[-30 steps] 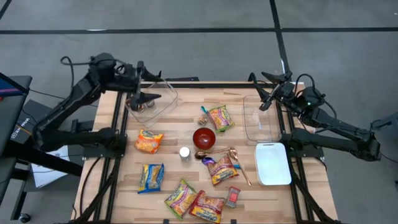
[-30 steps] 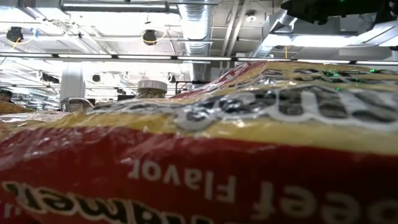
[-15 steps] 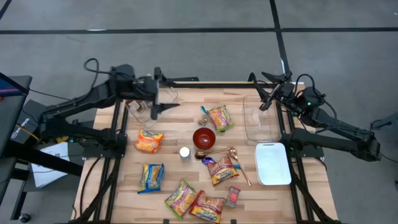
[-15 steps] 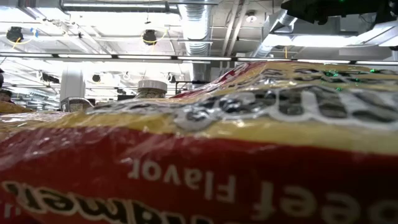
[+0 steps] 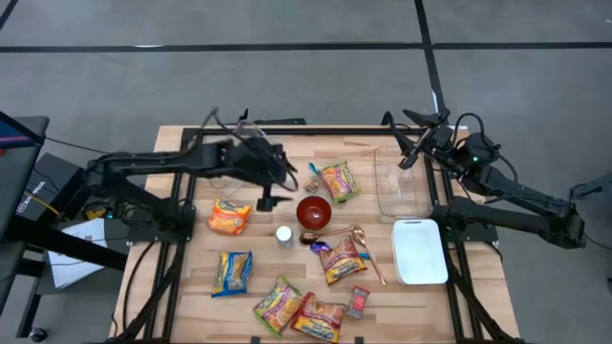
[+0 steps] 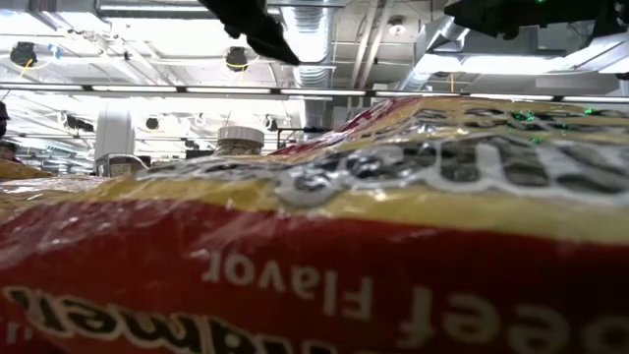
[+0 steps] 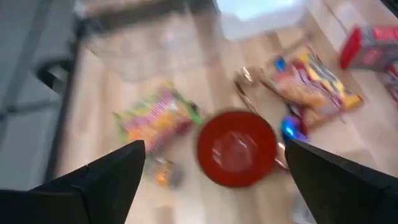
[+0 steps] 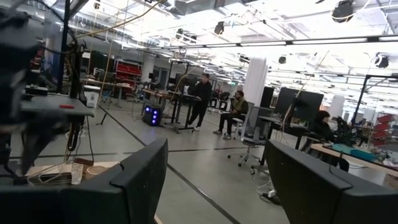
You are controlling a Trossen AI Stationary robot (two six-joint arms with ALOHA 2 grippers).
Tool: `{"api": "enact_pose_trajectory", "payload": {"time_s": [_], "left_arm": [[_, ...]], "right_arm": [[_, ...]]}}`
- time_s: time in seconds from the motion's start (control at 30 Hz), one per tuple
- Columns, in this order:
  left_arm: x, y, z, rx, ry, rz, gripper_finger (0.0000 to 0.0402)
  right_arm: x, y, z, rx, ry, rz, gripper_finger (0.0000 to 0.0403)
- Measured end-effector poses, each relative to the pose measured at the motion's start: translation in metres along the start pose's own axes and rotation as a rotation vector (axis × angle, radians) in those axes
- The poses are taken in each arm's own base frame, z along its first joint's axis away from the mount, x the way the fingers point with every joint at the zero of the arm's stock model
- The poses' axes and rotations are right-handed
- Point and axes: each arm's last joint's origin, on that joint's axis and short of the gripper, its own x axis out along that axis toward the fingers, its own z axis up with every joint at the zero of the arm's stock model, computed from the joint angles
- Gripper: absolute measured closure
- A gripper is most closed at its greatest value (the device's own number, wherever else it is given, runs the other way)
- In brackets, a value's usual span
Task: Pick & Place Food Item
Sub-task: Put the white seasoning bottle into the left transparent bin
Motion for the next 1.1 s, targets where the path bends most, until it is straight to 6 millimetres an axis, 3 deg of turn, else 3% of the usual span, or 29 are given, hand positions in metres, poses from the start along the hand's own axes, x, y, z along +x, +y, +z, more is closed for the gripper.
{"api": "enact_pose_trajectory", "payload": {"time_s": [0.27,0.73,1.1], "left_arm": [[0.038,-0.034,-0.004,-0.015,0.11,-0.144,0.0021],[0.038,-0.081,0.003,-0.128,0.146,-0.244,0.0021],[0.052,-0.09,-0.028,-0.137,0.246,-0.169,0.0021]], "right_arm": [[0.0,0.0,0.0,0.0,0.0,-0.001,0.0138],[0.003,-0.003,-0.003,0.0,0.015,-0.025,0.0138],[0.003,-0.004,-0.003,0.003,0.013,-0.026,0.0138]]}}
